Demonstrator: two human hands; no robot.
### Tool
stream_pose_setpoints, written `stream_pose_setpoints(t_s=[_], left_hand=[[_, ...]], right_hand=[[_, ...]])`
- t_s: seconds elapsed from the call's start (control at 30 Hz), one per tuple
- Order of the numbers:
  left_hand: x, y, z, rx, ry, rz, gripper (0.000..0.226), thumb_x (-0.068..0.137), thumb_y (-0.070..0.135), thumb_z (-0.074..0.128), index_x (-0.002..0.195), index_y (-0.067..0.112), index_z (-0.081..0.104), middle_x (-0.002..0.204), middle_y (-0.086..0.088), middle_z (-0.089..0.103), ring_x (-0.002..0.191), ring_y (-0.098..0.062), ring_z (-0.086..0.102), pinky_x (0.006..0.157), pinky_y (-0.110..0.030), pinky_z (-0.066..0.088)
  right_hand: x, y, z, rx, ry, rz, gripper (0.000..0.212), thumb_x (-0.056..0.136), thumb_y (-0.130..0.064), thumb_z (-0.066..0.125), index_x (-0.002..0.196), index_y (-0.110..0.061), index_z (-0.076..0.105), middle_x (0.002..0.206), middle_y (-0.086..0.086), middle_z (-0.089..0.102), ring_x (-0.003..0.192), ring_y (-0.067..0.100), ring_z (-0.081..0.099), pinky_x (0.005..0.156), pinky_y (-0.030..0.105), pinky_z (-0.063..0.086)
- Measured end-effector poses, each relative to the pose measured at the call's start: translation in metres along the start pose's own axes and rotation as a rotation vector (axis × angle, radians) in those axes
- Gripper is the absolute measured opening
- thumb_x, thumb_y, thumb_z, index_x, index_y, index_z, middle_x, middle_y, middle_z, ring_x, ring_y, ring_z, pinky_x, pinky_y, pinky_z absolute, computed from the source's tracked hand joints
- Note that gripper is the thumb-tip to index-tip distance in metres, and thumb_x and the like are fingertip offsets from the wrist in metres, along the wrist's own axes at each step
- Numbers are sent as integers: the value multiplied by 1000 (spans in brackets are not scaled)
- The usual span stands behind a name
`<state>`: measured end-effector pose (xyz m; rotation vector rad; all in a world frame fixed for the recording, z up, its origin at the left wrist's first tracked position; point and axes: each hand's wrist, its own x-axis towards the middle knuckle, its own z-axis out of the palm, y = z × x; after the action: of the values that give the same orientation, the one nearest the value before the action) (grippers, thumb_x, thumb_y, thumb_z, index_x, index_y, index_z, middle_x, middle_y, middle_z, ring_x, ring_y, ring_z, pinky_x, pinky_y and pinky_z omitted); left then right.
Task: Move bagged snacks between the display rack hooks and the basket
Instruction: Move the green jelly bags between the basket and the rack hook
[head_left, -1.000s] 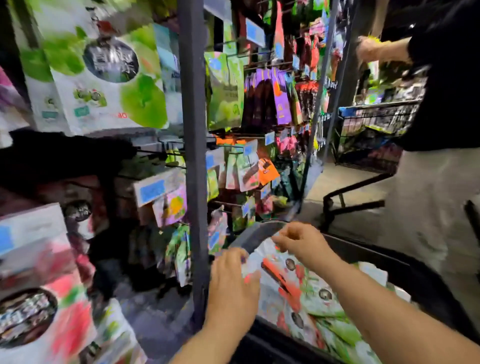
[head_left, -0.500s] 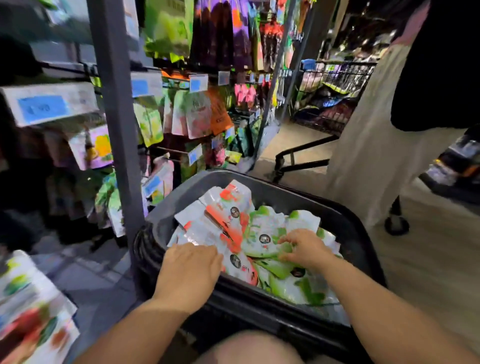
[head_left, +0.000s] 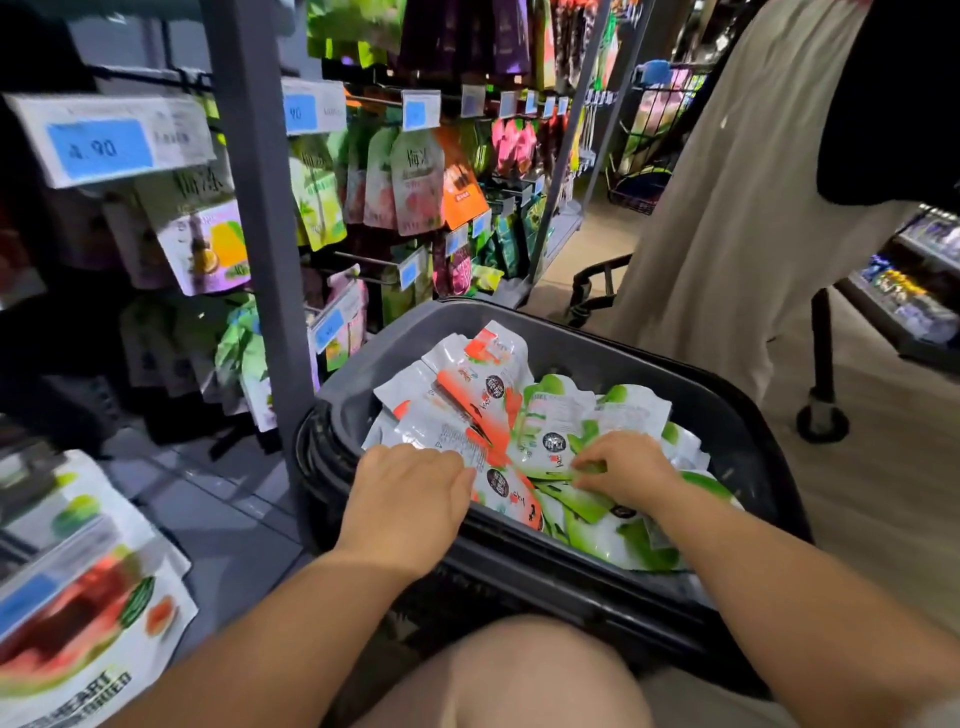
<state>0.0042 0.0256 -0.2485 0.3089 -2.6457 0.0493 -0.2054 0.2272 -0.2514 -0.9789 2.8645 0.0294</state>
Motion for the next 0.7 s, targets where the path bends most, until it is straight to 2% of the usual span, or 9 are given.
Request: stream_pose_setpoints(t_s=[0.13, 0.23, 0.3, 0.4, 0.5, 0.57, 0.63, 0.7], left_hand=[[-4, 1, -1, -38, -6, -7, 43, 91, 42, 11, 63, 25, 38, 57, 9, 38, 59, -20, 36, 63, -33, 19], [-4, 1, -3, -40, -20, -16, 43, 92, 43, 13, 62, 25, 40, 56, 8, 45, 58, -22, 41, 62, -33, 19], [-3, 1, -7, -32, -28, -21, 44, 91, 43, 12, 63, 25, 41, 57, 8, 48, 58, -22, 45, 63, -33, 19], [-6, 3, -7, -53, -58, -29, 53, 89, 46, -2, 71, 25, 44, 67, 10, 45, 68, -17, 37, 67, -33, 18], [-4, 1, -8, -42, -40, -35, 41, 98, 41, 19, 66, 26, 40, 61, 8, 45, 63, -16, 34, 66, -32, 21], [-5, 2, -8, -2, -22, -27, 38, 94, 39, 30, 58, 27, 36, 49, 8, 45, 53, -15, 30, 58, -30, 23], [-4, 0, -3, 11, -3, -14, 39, 92, 39, 32, 55, 28, 36, 46, 9, 45, 50, -14, 28, 56, -29, 24], [-4, 0, -2, 27, 19, -6, 39, 92, 39, 33, 54, 28, 38, 46, 9, 44, 49, -14, 28, 55, -29, 24]], right_hand=[[0, -1, 1, -11, -50, -3, 45, 85, -58, 66, 125, -38, 65, 131, -13, 62, 124, 12, 52, 106, 31, 35], [0, -3, 0, -41, -78, 0, 53, 84, -61, 64, 132, -39, 59, 138, -13, 57, 130, 14, 47, 110, 35, 33], [1, -5, 0, -70, -90, 0, 53, 86, -61, 63, 134, -39, 57, 141, -13, 55, 132, 15, 46, 111, 36, 32], [0, -8, 0, -76, -96, 2, 46, 88, -58, 61, 130, -38, 61, 133, -11, 61, 126, 17, 51, 108, 36, 36], [-3, -9, 2, -72, -70, -12, 31, 90, -52, 59, 114, -36, 72, 110, -10, 71, 106, 16, 60, 98, 33, 44], [-4, -10, 4, -82, -53, -21, 23, 90, -39, 56, 86, -27, 76, 78, -6, 68, 76, 14, 58, 78, 29, 45], [-4, -15, 3, -157, -72, -22, 26, 86, -29, 50, 65, -18, 60, 60, -2, 50, 60, 15, 43, 64, 27, 37], [-4, -23, 0, -205, -87, -33, 27, 84, -23, 47, 58, -18, 47, 58, -1, 41, 58, 16, 38, 59, 30, 38]])
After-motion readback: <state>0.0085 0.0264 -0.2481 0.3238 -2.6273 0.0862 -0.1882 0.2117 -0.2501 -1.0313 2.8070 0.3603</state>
